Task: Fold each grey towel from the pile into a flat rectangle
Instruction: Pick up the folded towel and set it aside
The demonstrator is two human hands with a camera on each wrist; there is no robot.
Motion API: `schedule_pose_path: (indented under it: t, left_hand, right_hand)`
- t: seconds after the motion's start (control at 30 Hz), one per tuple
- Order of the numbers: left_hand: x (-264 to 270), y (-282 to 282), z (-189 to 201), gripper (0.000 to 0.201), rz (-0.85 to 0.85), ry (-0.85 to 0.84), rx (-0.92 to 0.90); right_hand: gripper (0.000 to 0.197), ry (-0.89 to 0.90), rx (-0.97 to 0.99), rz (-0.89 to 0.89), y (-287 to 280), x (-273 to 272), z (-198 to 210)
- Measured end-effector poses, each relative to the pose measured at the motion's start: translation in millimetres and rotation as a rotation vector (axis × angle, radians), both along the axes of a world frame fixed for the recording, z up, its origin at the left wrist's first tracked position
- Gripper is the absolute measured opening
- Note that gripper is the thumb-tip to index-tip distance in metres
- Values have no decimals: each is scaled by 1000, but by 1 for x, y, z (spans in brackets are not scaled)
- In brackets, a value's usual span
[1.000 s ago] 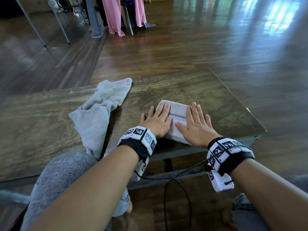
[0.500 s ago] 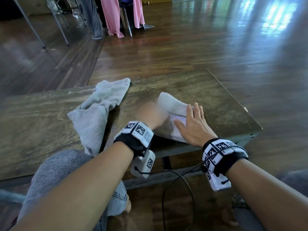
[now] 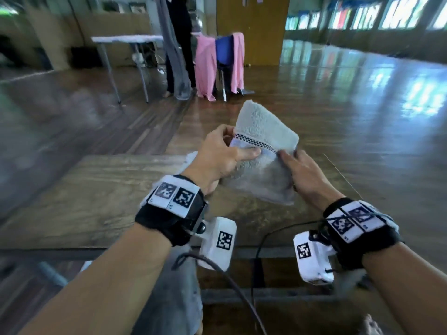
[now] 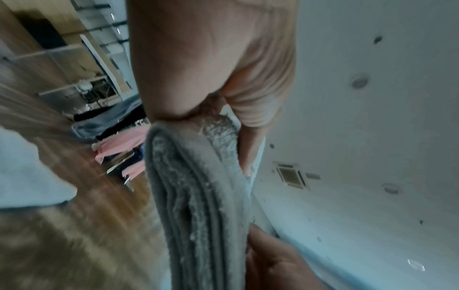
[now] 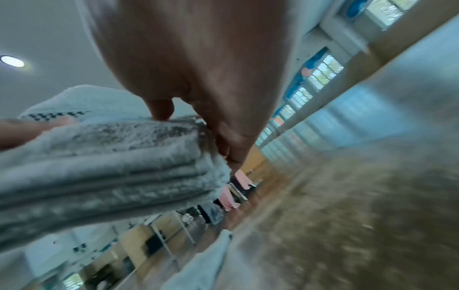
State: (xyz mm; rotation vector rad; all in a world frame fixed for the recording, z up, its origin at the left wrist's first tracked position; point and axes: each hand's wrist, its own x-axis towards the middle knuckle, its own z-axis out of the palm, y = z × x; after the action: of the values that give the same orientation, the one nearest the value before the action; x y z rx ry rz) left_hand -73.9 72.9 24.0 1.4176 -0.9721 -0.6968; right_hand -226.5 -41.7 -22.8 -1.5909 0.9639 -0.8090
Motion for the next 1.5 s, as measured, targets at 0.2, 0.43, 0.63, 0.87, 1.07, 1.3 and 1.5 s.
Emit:
schedule_pose_path:
  t: [0.2,0.43,0.63,0.87,1.07,1.3,1.5]
  left_hand:
    - [65,110,33,37,177,19,-124]
    - [136,241,-18,37,406,223,2]
    - [172,329,-122,41,668,406,132]
    - [170,379,-281,44,903,485,411]
    - [170,369,-371,35,927,440,550]
    - [186,359,-419,27,800,492,777]
    - [196,353,-438,28,781,558,897]
  right_hand:
    - [48,-11,-237,293,73,81,80]
    - [52,216,-455,661,172,197,75]
    - [57,513,-441,845,251,271,-19]
    - [67,883,-371,1043,312,312,-145]
    - [48,1029,-327,1000,348,343,-209]
    - [42,1180,-261,1057,320,330,-282]
    - [40,1125,-180,1143,300,320,-308]
